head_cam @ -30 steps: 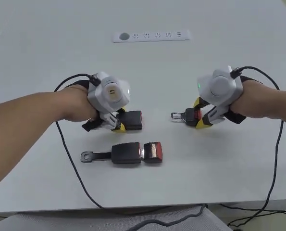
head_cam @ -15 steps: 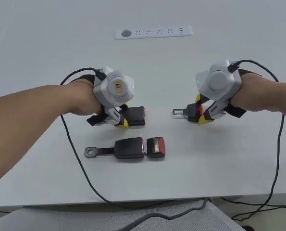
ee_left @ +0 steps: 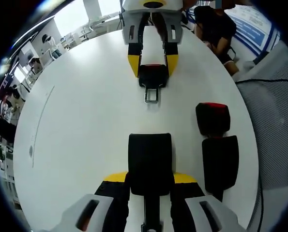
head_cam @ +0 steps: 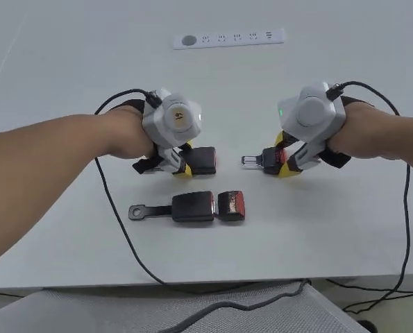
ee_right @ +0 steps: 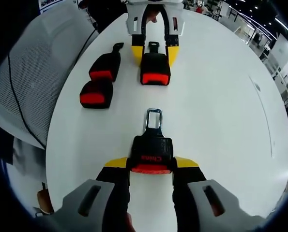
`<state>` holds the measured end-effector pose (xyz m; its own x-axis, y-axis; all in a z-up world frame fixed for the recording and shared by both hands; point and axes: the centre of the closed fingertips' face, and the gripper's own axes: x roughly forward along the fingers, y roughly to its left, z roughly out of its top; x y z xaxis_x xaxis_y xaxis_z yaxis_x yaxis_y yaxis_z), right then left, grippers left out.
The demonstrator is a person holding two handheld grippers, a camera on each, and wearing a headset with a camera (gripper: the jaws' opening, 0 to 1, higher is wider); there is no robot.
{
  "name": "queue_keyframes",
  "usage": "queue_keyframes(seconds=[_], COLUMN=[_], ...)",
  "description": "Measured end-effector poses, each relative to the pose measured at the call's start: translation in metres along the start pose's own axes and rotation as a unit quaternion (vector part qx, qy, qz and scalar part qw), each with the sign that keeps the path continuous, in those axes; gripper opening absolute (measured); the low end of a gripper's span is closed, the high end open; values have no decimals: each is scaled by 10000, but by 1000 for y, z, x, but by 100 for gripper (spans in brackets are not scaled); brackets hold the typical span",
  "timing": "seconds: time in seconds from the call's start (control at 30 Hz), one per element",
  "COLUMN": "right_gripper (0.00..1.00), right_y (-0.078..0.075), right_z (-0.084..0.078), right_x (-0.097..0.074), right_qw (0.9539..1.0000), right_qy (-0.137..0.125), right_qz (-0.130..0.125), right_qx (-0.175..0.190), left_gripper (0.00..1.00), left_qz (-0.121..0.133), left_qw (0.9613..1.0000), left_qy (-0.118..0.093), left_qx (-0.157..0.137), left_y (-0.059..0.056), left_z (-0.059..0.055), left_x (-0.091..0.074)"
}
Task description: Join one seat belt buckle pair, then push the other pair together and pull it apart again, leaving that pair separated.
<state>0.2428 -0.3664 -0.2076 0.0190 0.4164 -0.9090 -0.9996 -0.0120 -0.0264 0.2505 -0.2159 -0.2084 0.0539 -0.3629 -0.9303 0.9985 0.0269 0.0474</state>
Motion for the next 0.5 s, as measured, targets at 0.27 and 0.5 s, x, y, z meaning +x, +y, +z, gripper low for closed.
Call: queue_keyframes(seconds=[0.27, 0.5], right_gripper=[32, 32], right_y=[-4, -2], right_z=[19, 40], right_x=[11, 20], right_qw=[9999, 9995], right_qy=[-147, -315], right_qz=[-28, -32], right_qx=[-45, -91], left_gripper=[33, 33], left_qz=[22, -8], left_qw=[10000, 10000], left_qy=[12, 49], left_qx=[-38, -54], left_y=[2, 1], left_z=[-1, 1], left_x=[0, 1])
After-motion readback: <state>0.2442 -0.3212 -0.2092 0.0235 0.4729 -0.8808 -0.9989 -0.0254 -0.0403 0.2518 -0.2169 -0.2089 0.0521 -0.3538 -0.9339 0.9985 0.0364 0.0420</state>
